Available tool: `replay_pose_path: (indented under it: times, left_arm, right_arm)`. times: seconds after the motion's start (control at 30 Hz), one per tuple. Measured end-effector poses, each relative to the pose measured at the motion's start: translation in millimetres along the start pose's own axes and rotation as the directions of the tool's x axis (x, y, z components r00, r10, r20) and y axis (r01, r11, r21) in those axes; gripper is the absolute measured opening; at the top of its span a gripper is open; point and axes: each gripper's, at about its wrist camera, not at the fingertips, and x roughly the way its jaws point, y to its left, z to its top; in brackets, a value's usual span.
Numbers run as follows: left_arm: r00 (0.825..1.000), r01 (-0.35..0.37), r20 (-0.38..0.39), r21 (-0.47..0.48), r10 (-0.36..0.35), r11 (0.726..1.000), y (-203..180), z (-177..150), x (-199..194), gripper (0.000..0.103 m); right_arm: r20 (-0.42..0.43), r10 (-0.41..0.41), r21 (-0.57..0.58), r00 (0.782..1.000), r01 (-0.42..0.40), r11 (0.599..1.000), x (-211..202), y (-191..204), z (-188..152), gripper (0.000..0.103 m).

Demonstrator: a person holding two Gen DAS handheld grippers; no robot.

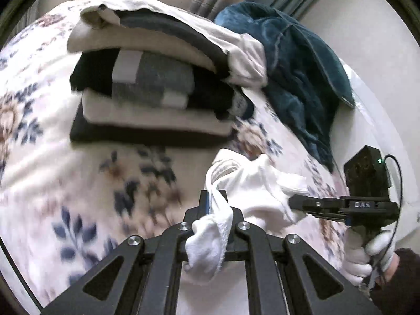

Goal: Fold small clothes

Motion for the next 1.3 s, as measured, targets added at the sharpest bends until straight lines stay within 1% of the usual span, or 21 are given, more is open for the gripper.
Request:
replay_pose_path:
  times: [0.13,0.2,0.3,0.37,0.4,0.43,0.53,0.67,0.7,0.77,0.87,0.93,0.97,1.0,1.03,1.1,1.13,1.17,1.23,1.27,1.3]
  left_arm:
    - [0.997,0.003,-0.075,-0.01,-0.003,1.0,-12,-41,-5,0.006]
    - [0.986,0.025,-0.161,-0.051,-0.032,0.998,-10,-67,-3,0.008]
    - [0.958,0.045,-0.272,-0.169,-0.09,0.985,5,-108,-3,0.025]
    - [0.943,0.002,-0.323,-0.217,-0.074,0.976,14,-134,-10,0.042]
    - [0.939,-0.011,-0.337,-0.229,-0.069,0.973,16,-143,-16,0.054]
    - [0.936,-0.021,-0.346,-0.242,-0.066,0.97,19,-150,-22,0.057]
    - [0.932,-0.06,-0.359,-0.298,-0.053,0.953,29,-163,-40,0.057]
    - [0.955,-0.085,-0.296,-0.344,-0.022,0.935,34,-144,-53,0.057]
    - [0.959,-0.092,-0.284,-0.345,-0.01,0.934,33,-137,-53,0.057]
    - [0.968,-0.084,-0.253,-0.333,-0.003,0.939,29,-123,-47,0.057]
    - [0.97,-0.111,-0.237,-0.248,0.051,0.962,12,-105,-26,0.057]
    - [0.959,-0.163,-0.259,-0.178,0.114,0.971,3,-104,-11,0.057]
    - [0.947,-0.192,-0.284,-0.124,0.15,0.974,-1,-109,-3,0.057]
    - [0.912,-0.26,-0.339,-0.049,0.229,0.964,-5,-117,10,0.057]
    - [0.871,-0.315,-0.393,0.017,0.296,0.949,-5,-128,20,0.057]
    - [0.825,-0.34,-0.464,0.048,0.323,0.939,2,-146,30,0.057]
    - [0.82,-0.338,-0.482,0.025,0.308,0.941,7,-152,27,0.057]
    - [0.824,-0.337,-0.485,-0.004,0.293,0.941,11,-156,21,0.057]
    - [0.838,-0.335,-0.485,-0.096,0.25,0.937,23,-160,5,0.057]
    - [0.846,-0.326,-0.485,-0.145,0.22,0.934,28,-161,-1,0.057]
    - [0.857,-0.322,-0.482,-0.223,0.183,0.92,36,-164,-10,0.057]
  right_arm:
    - [-0.04,-0.009,-0.042,0.999,0.007,0.999,-17,2,-49,0.006]
    - [-0.117,0.015,-0.052,0.993,-0.021,0.998,-18,-2,-71,0.007]
    - [-0.25,-0.017,-0.064,0.968,0.001,0.998,-13,-13,-103,0.016]
    - [-0.328,-0.046,-0.062,0.944,0.027,0.998,-11,-21,-123,0.051]
    - [-0.346,-0.055,-0.068,0.936,0.033,0.997,-13,-23,-131,0.055]
    - [-0.358,-0.062,-0.073,0.932,0.039,0.997,-16,-24,-138,0.057]
    - [-0.357,-0.048,-0.053,0.933,0.031,0.998,-26,-26,-151,0.057]
    - [-0.289,0.035,0.004,0.957,-0.035,0.999,-43,-22,-153,0.057]
    - [-0.241,0.056,0.03,0.969,-0.05,0.998,-48,-22,-151,0.057]
    - [-0.175,0.081,0.108,0.981,-0.063,0.992,-42,-25,-142,0.057]
    - [-0.155,0.02,0.134,0.988,0.001,0.991,-21,-23,-140,0.057]
    - [-0.184,-0.099,0.081,0.978,0.115,0.99,2,-16,-145,0.057]
    - [-0.209,-0.177,0.031,0.962,0.188,0.982,18,-12,-151,0.057]
    - [-0.224,-0.237,-0.004,0.945,0.243,0.97,28,-10,-157,0.057]
    - [-0.243,-0.32,-0.042,0.916,0.319,0.947,39,-9,-166,0.057]
    - [-0.303,-0.404,-0.07,0.863,0.403,0.913,53,-13,-188,0.056]
    - [-0.332,-0.403,-0.055,0.853,0.409,0.911,55,-17,-198,0.056]
    - [-0.347,-0.394,-0.037,0.851,0.407,0.912,54,-18,-204,0.056]
    - [-0.357,-0.364,0.028,0.86,0.399,0.916,44,-24,-214,0.056]
    - [-0.338,-0.319,0.097,0.885,0.37,0.924,33,-29,-217,0.056]
    - [-0.316,-0.287,0.148,0.905,0.345,0.927,26,-32,-220,0.056]
